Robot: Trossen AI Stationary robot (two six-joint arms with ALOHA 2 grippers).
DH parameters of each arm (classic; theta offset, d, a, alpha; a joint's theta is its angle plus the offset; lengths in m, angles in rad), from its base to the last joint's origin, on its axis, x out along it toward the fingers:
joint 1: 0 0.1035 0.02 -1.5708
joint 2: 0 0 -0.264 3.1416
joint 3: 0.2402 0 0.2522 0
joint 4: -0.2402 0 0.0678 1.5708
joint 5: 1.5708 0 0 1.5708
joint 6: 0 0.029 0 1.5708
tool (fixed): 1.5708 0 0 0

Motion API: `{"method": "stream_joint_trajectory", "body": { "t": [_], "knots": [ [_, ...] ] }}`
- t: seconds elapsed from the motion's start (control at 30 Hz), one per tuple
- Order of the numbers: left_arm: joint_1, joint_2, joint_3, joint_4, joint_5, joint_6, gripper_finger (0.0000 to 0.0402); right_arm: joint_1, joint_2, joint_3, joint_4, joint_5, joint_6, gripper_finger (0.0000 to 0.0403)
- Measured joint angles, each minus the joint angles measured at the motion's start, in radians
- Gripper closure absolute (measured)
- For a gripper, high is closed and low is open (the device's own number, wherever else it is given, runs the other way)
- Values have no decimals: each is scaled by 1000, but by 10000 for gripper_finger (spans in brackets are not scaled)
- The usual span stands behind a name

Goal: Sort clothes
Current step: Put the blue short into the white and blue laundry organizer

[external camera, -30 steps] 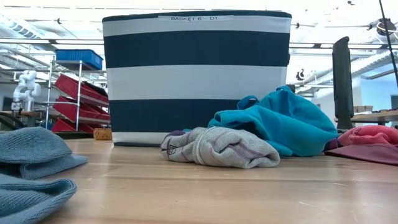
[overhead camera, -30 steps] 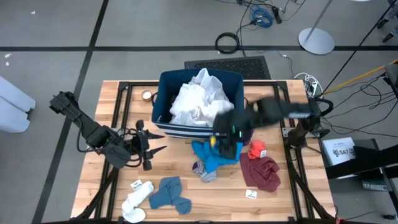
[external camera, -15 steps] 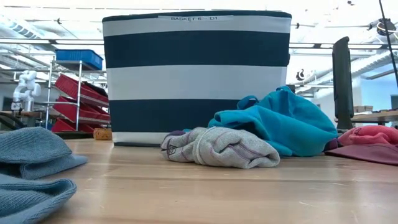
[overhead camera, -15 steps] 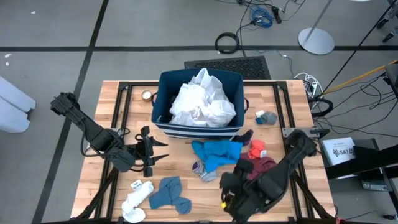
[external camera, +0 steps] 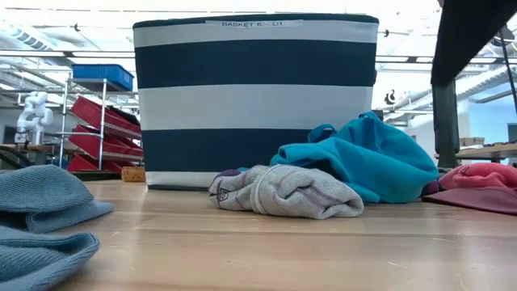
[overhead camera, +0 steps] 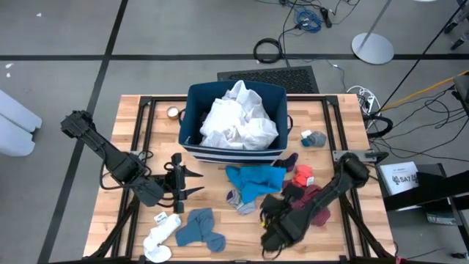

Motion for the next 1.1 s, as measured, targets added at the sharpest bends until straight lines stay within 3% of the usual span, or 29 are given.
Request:
{"method": "stream_joint_trajectory", "body": {
  "t": [0.2, 0.5, 0.83, 0.97, 1.1],
  "knots": [
    [20, 1, 0, 3, 0, 7, 221, -83, -198, -281, 84, -1, 46, 140],
    [25, 1, 0, 2, 0, 10, 221, -199, -471, -666, 540, -6, -115, 140],
    [25, 1, 0, 2, 0, 10, 221, -301, -546, -933, 942, -41, -254, 143],
    [25, 1, 0, 1, 0, 10, 221, -309, -546, -996, 1100, -78, -264, 186],
    [25, 1, 0, 2, 0, 10, 221, -298, -546, -1006, 1119, -81, -264, 279]
  ]
}}
